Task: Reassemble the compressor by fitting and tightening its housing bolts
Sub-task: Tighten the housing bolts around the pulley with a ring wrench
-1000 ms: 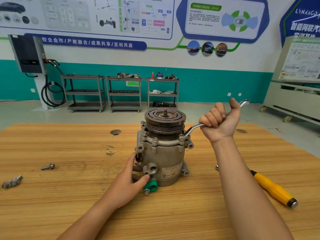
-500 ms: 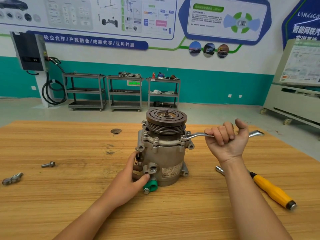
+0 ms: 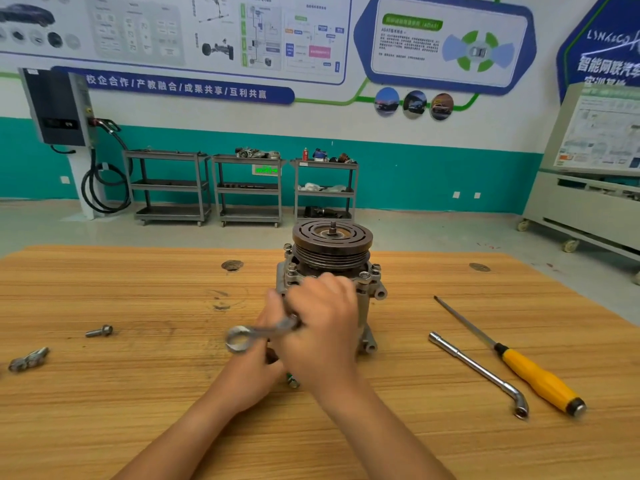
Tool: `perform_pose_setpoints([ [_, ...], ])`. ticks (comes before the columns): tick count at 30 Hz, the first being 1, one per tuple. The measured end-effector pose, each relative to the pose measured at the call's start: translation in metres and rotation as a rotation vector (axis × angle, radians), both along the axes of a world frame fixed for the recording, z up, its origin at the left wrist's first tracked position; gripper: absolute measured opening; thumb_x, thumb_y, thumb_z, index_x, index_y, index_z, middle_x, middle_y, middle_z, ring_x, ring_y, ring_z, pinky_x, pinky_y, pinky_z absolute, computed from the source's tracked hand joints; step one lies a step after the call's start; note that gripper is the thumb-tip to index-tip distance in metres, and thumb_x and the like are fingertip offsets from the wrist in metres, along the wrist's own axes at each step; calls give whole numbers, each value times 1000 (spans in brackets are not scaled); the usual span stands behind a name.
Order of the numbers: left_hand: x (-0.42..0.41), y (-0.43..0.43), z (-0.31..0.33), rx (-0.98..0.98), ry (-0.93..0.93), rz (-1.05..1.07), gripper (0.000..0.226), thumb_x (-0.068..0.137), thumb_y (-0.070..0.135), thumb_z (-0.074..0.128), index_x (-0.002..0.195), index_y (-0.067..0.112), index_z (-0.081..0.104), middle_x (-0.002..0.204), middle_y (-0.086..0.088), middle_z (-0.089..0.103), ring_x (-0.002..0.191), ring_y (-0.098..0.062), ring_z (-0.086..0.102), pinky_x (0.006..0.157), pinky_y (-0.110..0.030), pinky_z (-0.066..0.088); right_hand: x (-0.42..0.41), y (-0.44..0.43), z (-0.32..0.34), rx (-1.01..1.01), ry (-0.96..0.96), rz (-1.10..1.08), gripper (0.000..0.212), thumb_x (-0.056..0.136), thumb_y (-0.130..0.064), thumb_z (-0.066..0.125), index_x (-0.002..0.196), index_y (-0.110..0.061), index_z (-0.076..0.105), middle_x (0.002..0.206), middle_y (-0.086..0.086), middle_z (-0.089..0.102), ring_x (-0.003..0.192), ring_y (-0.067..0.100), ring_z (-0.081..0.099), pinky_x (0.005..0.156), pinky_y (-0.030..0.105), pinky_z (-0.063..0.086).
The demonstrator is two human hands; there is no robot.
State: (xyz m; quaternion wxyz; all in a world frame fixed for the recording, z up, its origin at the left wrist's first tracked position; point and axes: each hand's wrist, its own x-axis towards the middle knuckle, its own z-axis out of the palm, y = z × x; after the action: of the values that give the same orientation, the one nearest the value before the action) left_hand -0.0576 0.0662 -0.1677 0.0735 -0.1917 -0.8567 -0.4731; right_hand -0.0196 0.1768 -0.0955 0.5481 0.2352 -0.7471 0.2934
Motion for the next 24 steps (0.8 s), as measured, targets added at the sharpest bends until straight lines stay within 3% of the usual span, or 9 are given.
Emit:
perform_pose_setpoints([
  [2, 1, 0, 0, -4, 39, -22, 30, 81, 12, 58, 106, 29, 52, 93, 18, 61, 95, 7, 55, 72, -10, 45, -11, -18, 5, 35, -37, -148, 37, 82, -27, 54, 48, -12, 53, 48, -1, 49, 52, 18, 44, 65, 31, 31],
  [5, 0, -1, -3, -6, 3, 8, 17, 82, 15, 59, 94, 26, 53, 82, 9, 61, 77, 8, 57, 62, -14, 45, -23, -22, 10, 81, -32, -222, 34, 81, -25, 65, 50, -12, 60, 48, -1, 56, 50, 18, 51, 62, 32, 36],
  [7, -1, 0, -4, 15, -25, 35, 24, 84, 15, 63, 102, 24, 50, 82, 9, 61, 75, 9, 58, 59, -9, 41, -20, -16, 21, 64, 47, -165, 38, 78, -21, 70, 45, -11, 56, 42, 0, 52, 43, 18, 48, 54, 29, 41],
  [9, -1, 0, -2, 24, -77, 39, 51, 85, 23, 65, 125, 35, 35, 96, 17, 60, 84, 5, 61, 67, -10, 43, -9, -4, 38, -139, 114, 69, 44, 83, -19, 62, 41, -14, 50, 38, -2, 44, 37, 15, 41, 43, 29, 39],
  [11, -1, 0, -1, 11, -142, 42, 73, 86, 33, 64, 133, 50, 11, 104, 26, 54, 91, 3, 61, 72, -12, 45, 9, 20, 62, -609, 71, 627, 44, 83, -23, 51, 39, -21, 46, 36, -11, 36, 34, 5, 32, 39, 21, 33],
  [14, 0, 1, 1, -11, -149, 42, 83, 86, 38, 63, 143, 45, 2, 105, 30, 50, 94, 4, 58, 76, -12, 46, 21, 83, 91, -1025, 142, 1198, 63, 99, -18, 18, 39, -24, 35, 36, -13, 25, 33, 3, 20, 40, 16, 31],
  [16, 1, 1, 3, 2, -153, 41, 84, 87, 37, 62, 146, 39, 2, 107, 28, 50, 97, 2, 58, 82, -16, 47, 17, 109, 101, -1128, 79, 1232, 68, 100, -17, 8, 38, -22, 34, 34, -10, 22, 32, 5, 17, 39, 16, 28],
  [20, 2, 1, 5, 5, -166, 45, 85, 87, 36, 62, 147, 37, 3, 105, 27, 52, 92, 3, 59, 79, -16, 48, -15, 119, 86, -1397, -237, 1134, 61, 96, -34, 26, 37, -20, 29, 34, -8, 17, 39, 12, 4, 38, 17, 16],
  [24, 3, 1, 6, -1, -176, 42, 85, 87, 38, 62, 147, 37, 2, 105, 28, 50, 93, 6, 56, 73, -9, 44, -42, 119, 60, -1518, -360, 1192, 60, 94, -32, 28, 35, -20, 31, 33, -8, 19, 30, 8, 12, 37, 16, 18],
])
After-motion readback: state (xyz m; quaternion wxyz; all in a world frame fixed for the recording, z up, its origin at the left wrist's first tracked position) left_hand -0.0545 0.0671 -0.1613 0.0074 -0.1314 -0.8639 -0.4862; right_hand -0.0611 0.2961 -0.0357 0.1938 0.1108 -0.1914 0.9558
